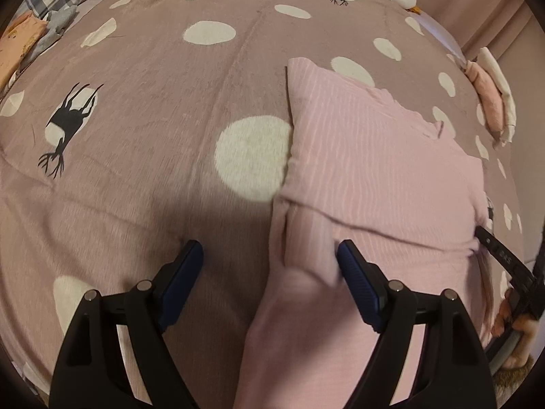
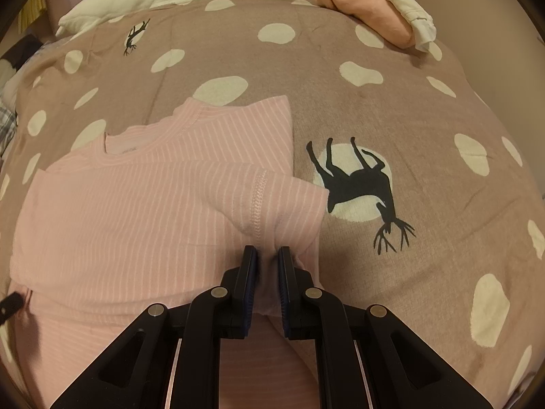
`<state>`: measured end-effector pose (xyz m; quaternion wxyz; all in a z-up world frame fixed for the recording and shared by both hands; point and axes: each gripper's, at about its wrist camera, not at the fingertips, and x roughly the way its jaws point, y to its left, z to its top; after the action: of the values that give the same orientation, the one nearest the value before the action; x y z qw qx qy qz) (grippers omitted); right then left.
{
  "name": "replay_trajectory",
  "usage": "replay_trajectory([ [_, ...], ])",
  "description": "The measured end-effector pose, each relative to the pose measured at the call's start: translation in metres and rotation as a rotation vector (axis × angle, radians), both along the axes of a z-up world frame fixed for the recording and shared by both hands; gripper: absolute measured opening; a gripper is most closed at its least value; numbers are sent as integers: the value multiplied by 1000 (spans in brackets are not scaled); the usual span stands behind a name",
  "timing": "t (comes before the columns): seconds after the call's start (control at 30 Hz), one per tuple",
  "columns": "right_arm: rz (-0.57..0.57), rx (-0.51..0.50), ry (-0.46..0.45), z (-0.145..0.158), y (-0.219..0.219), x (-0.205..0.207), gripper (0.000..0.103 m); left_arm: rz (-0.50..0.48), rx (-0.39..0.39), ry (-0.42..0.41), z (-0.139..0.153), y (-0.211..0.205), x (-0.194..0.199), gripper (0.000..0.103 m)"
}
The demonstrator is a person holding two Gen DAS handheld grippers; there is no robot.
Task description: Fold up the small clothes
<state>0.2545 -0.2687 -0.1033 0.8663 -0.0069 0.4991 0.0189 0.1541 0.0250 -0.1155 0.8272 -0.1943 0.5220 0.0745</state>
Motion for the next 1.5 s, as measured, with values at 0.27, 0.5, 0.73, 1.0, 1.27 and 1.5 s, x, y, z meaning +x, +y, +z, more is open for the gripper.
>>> replay_trajectory([
  [0.27,8,91,-47,28,-16,-22,50,-48,-57,-90,33,4,-47,85],
  [0.5,107,202,-155,74,-45,-91,82,-156,-89,-104,40,-4,-91,92],
  [0.73,132,232,-111,64,-70,-160,85,-213,-148,-29,13,-17,-127,90],
  [1.0,51,235,-21,21,-102,-209,85,-240,-227,-18,-8,-32,-156,87],
  [1.27,22,264,37,0,-118,-243,75,-271,-257,-39,-15,-41,-174,78],
  [1.5,52,298,67,-12,-122,-259,58,-287,-288,-43,-20,-41,-187,70],
])
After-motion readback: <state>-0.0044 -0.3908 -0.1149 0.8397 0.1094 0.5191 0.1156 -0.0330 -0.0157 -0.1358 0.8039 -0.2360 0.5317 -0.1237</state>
